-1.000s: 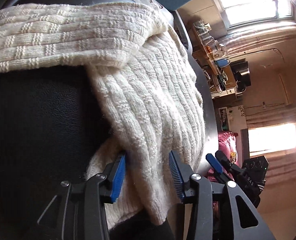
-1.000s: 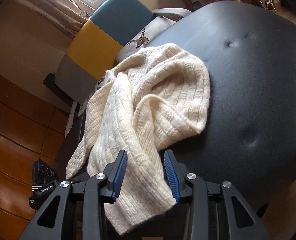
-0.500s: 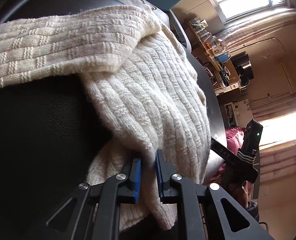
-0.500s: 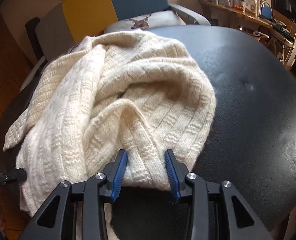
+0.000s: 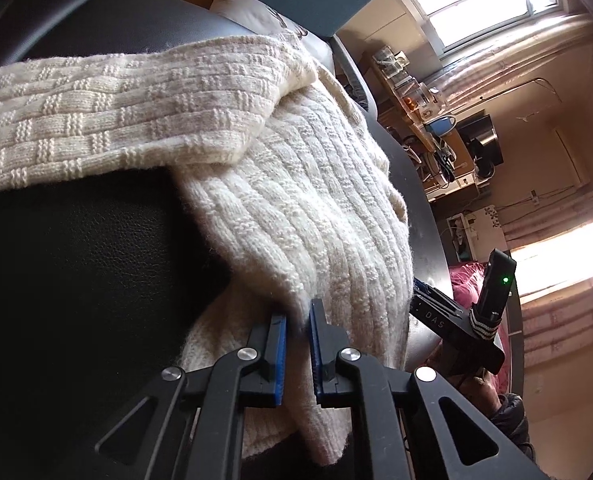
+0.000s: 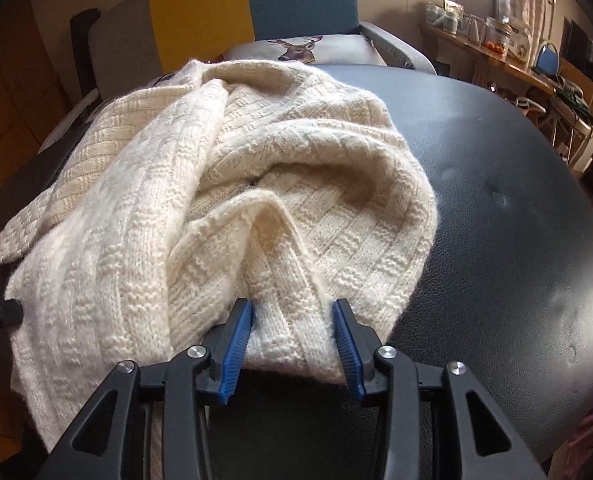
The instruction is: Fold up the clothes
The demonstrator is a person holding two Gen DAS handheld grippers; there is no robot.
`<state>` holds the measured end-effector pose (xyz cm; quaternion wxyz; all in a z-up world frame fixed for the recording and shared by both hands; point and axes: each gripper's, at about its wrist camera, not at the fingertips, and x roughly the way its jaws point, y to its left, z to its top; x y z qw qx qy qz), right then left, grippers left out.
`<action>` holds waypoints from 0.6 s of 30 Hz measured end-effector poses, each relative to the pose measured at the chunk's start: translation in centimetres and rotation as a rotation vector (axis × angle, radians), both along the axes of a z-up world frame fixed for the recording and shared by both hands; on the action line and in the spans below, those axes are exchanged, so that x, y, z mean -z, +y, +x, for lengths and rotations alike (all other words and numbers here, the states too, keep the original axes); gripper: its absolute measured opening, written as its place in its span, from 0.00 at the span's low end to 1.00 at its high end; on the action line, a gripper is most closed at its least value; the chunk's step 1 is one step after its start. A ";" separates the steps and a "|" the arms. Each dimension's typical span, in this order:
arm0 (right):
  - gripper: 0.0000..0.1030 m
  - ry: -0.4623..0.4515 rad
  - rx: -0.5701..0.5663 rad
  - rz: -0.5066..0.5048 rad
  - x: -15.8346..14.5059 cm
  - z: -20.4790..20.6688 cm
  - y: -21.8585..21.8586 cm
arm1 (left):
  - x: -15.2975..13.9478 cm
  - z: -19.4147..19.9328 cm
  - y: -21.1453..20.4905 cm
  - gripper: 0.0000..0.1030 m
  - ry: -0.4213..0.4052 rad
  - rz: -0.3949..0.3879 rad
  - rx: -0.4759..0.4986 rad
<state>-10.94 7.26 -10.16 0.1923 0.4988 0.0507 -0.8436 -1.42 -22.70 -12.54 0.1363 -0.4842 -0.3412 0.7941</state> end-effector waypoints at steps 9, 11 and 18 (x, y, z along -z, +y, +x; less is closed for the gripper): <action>0.32 0.059 0.016 0.152 -0.8 -0.3 0.5 | -1.6 0.8 -1.0 0.07 0.070 -0.014 0.010; 0.25 0.085 0.048 0.194 -0.9 -0.4 1.5 | -2.2 1.2 -1.9 0.06 0.088 -0.014 0.003; 0.15 0.126 0.148 0.412 -0.4 -1.1 6.6 | -2.8 3.8 -7.4 0.00 0.098 -0.062 -0.086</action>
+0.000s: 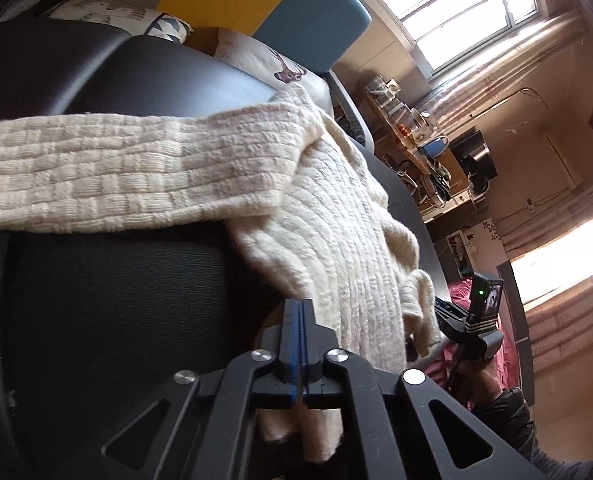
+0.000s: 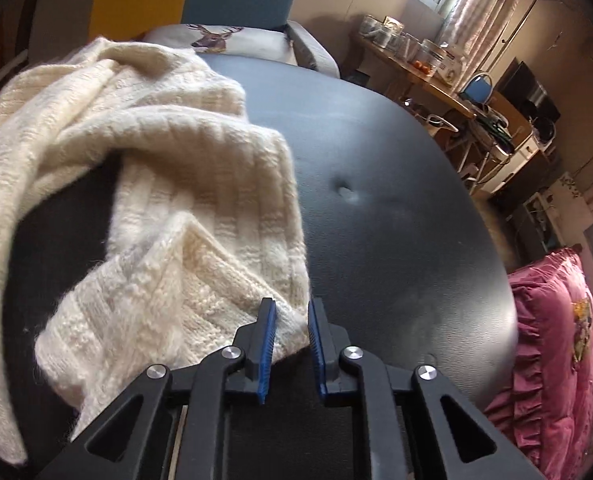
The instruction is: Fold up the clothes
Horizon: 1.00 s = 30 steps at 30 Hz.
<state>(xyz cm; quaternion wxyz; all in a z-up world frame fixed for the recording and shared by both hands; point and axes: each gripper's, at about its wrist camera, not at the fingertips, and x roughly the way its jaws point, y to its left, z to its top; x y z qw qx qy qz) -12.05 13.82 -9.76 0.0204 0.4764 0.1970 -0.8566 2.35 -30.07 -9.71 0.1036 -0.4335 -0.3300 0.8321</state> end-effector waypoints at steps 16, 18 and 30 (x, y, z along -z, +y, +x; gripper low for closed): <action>0.20 0.004 -0.024 -0.539 -6.5 3.8 1.6 | 2.0 1.1 0.6 0.08 -0.048 0.190 0.063; 0.20 -0.030 -0.067 -0.572 -6.0 5.1 -0.4 | 2.5 -0.3 2.5 0.29 -0.060 0.221 0.091; 0.20 -0.009 -0.179 -0.505 -5.3 0.8 -7.0 | 1.6 -1.4 5.6 0.05 -0.031 0.110 0.122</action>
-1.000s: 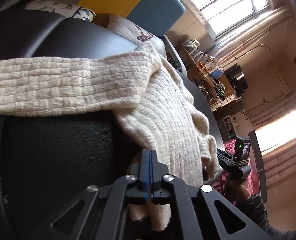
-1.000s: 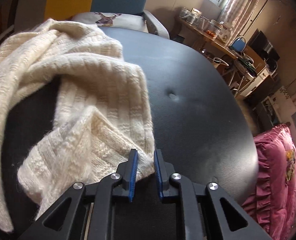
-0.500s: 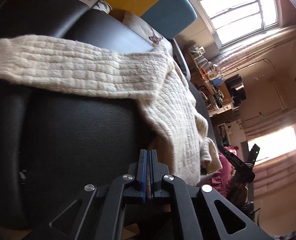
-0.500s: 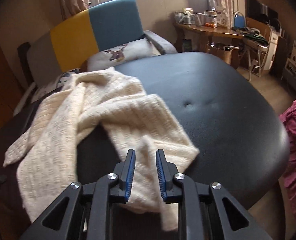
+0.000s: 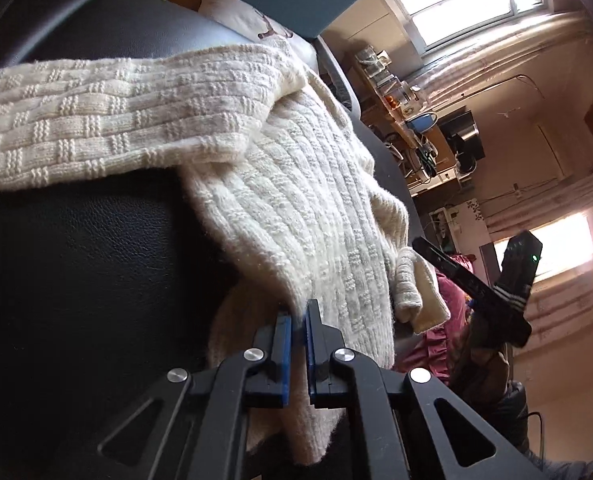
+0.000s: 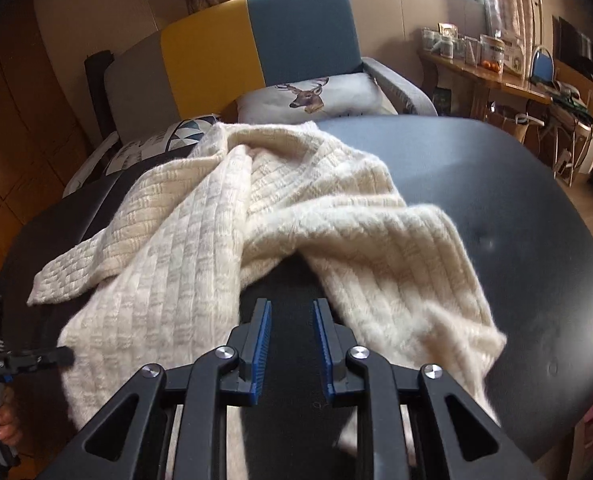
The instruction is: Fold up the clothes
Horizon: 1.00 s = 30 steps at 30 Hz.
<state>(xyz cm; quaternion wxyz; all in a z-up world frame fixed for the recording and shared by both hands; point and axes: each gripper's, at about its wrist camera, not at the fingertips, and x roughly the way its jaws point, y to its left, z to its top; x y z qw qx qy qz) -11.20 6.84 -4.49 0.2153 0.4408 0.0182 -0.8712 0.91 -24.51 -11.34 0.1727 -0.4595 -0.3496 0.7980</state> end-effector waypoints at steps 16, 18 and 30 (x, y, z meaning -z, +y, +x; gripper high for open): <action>0.20 -0.159 0.036 0.181 6.0 -10.5 -4.2 | -0.5 3.2 -6.1 0.05 0.012 -0.093 -0.159; 0.20 -0.148 0.027 0.200 6.1 -10.4 -4.0 | 0.1 3.8 -6.5 0.06 -0.016 -0.118 -0.170; 0.20 -0.093 -0.004 0.138 3.0 -7.8 -5.4 | -2.1 14.1 -23.6 0.23 -0.131 -0.281 -0.620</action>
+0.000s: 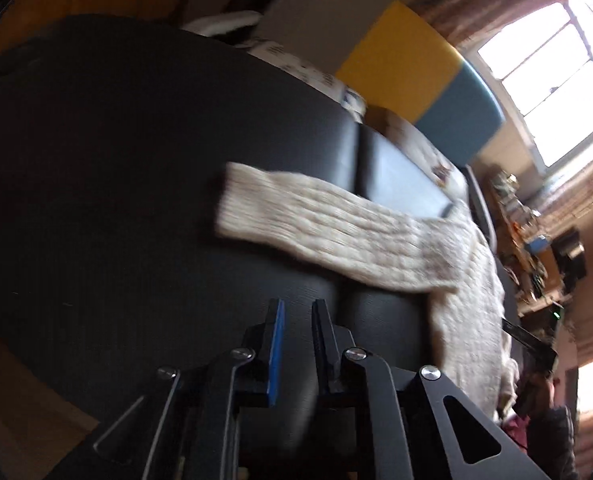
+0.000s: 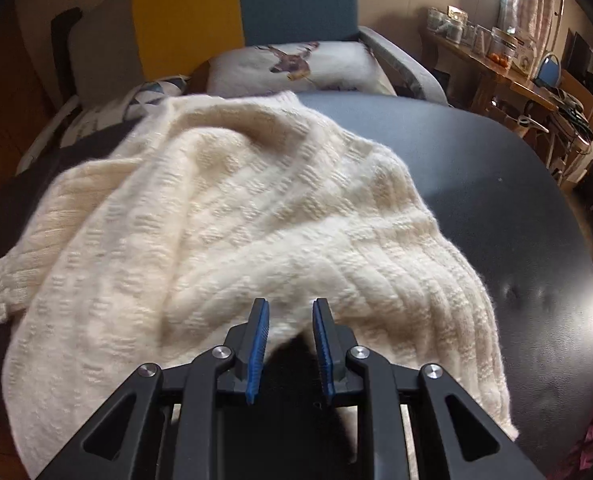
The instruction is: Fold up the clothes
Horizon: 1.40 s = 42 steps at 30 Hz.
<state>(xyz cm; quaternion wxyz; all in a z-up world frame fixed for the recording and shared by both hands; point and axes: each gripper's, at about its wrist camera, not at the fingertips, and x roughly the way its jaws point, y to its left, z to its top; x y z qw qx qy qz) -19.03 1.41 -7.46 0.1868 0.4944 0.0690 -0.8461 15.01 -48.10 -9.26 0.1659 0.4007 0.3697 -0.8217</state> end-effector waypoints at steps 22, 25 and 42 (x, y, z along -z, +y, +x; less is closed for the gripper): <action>0.23 -0.030 -0.421 -0.176 -3.4 13.4 -15.6 | 5.9 -8.2 -5.3 0.03 -0.089 0.074 -0.080; 0.23 -0.030 -0.421 -0.142 -2.8 13.2 -15.9 | 5.3 -8.2 -4.8 0.02 -0.091 0.022 -0.083; 0.23 -0.133 -0.334 -0.168 -0.4 11.1 -14.4 | -0.5 -7.2 -12.9 0.02 -0.128 -0.228 -0.208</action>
